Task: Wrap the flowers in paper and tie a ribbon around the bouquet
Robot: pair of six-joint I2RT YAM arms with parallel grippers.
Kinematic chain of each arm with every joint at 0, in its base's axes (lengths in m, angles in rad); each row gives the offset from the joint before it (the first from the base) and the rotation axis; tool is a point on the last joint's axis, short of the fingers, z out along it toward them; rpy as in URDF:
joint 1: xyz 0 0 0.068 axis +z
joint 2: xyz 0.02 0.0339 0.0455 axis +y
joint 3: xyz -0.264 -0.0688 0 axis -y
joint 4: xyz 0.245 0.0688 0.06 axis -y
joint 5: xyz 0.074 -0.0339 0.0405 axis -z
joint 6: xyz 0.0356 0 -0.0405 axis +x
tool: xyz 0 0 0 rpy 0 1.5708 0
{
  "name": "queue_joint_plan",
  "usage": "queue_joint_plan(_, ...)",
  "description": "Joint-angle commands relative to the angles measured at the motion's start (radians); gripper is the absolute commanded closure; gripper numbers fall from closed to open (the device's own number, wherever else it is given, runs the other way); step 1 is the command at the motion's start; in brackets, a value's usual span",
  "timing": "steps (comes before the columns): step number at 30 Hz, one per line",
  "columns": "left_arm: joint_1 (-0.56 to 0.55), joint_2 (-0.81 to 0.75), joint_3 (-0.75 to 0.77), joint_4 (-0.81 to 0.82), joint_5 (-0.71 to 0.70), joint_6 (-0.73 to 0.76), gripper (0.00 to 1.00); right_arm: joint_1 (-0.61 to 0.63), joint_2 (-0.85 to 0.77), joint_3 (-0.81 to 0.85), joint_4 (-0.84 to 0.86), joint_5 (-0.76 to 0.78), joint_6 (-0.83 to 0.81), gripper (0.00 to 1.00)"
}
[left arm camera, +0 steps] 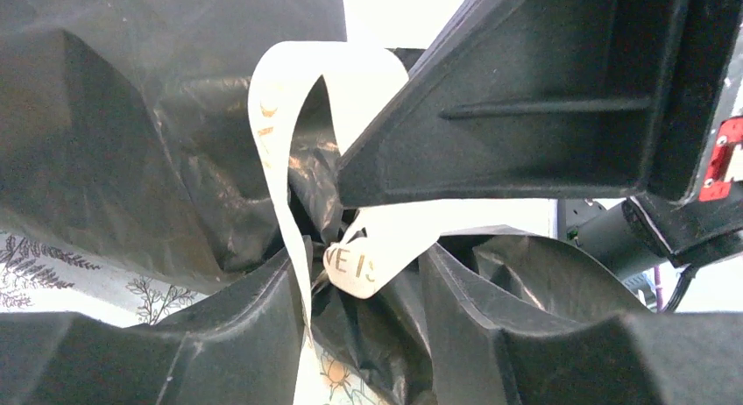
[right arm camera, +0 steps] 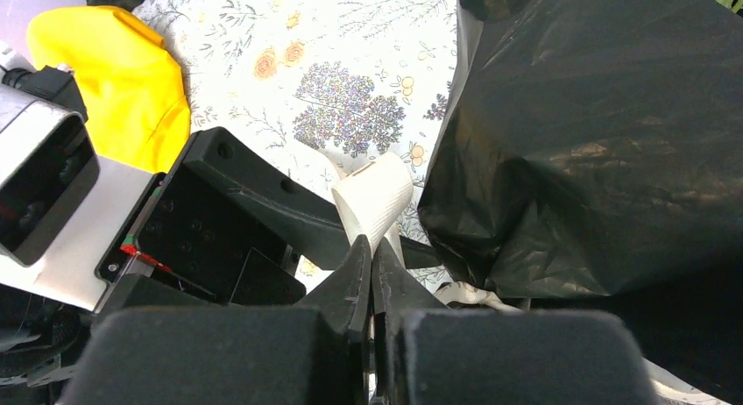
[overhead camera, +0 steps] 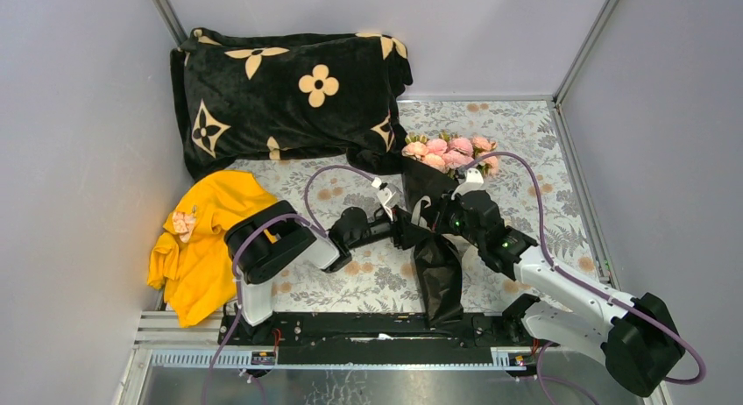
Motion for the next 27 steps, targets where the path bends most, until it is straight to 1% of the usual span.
queue_joint_plan(1,-0.021,0.0,0.01,0.124,-0.071,0.015,0.46,0.004,-0.006,-0.001,0.072,0.017,0.026,1.0)
queue_joint_plan(3,-0.03,0.007,0.012,0.124,-0.054,0.013,0.46,0.004,-0.006,-0.007,0.085,0.014,0.029,1.0)
queue_joint_plan(5,-0.038,0.018,0.015,0.124,-0.042,0.012,0.5,0.004,-0.007,-0.007,0.085,0.011,0.03,1.0)
queue_joint_plan(8,-0.043,0.031,0.023,0.113,-0.046,0.026,0.6,0.004,-0.018,-0.01,0.078,0.014,0.031,1.0)
queue_joint_plan(11,-0.043,0.038,0.031,0.115,-0.045,0.043,0.81,0.004,-0.023,-0.01,0.064,0.014,0.029,1.0)
queue_joint_plan(12,-0.044,0.039,0.031,0.115,-0.046,0.046,0.91,0.004,-0.019,0.001,0.046,0.018,0.022,1.0)
queue_joint_plan(13,-0.044,0.041,0.032,0.116,-0.048,0.049,0.98,0.003,-0.014,0.019,0.008,0.03,0.015,0.96)
queue_joint_plan(14,-0.044,0.041,0.031,0.113,-0.055,0.05,1.0,0.004,-0.007,0.048,-0.047,0.053,0.008,0.9)
queue_joint_plan(15,-0.044,0.041,0.031,0.107,-0.061,0.051,1.0,0.004,0.0,0.083,-0.121,0.095,0.005,0.8)
queue_joint_plan(16,-0.044,0.04,0.03,0.094,-0.067,0.058,1.0,0.004,0.006,0.118,-0.213,0.172,0.01,0.64)
queue_joint_plan(17,-0.043,0.039,0.029,0.083,-0.071,0.071,1.0,0.003,0.012,0.156,-0.336,0.239,0.025,0.53)
queue_joint_plan(19,-0.043,0.036,0.022,0.062,-0.081,0.099,1.0,-0.003,0.021,0.226,-0.545,0.409,0.099,0.35)
queue_joint_plan(20,-0.044,0.034,0.017,0.056,-0.088,0.119,1.0,-0.014,0.023,0.251,-0.631,0.475,0.14,0.28)
queue_joint_plan(21,-0.042,0.03,0.012,0.05,-0.098,0.141,1.0,-0.035,0.023,0.266,-0.704,0.51,0.172,0.22)
queue_joint_plan(22,-0.041,0.028,0.006,0.044,-0.109,0.162,1.0,-0.074,0.019,0.272,-0.751,0.514,0.196,0.17)
queue_joint_plan(23,-0.04,0.024,0.003,0.039,-0.122,0.179,1.0,-0.127,0.014,0.264,-0.776,0.486,0.212,0.13)
queue_joint_plan(25,-0.036,0.016,-0.007,0.032,-0.127,0.215,1.0,-0.291,-0.002,0.223,-0.76,0.381,0.206,0.1)
queue_joint_plan(27,-0.033,0.005,-0.019,0.031,-0.108,0.246,1.0,-0.438,-0.001,0.178,-0.694,0.264,0.179,0.07)
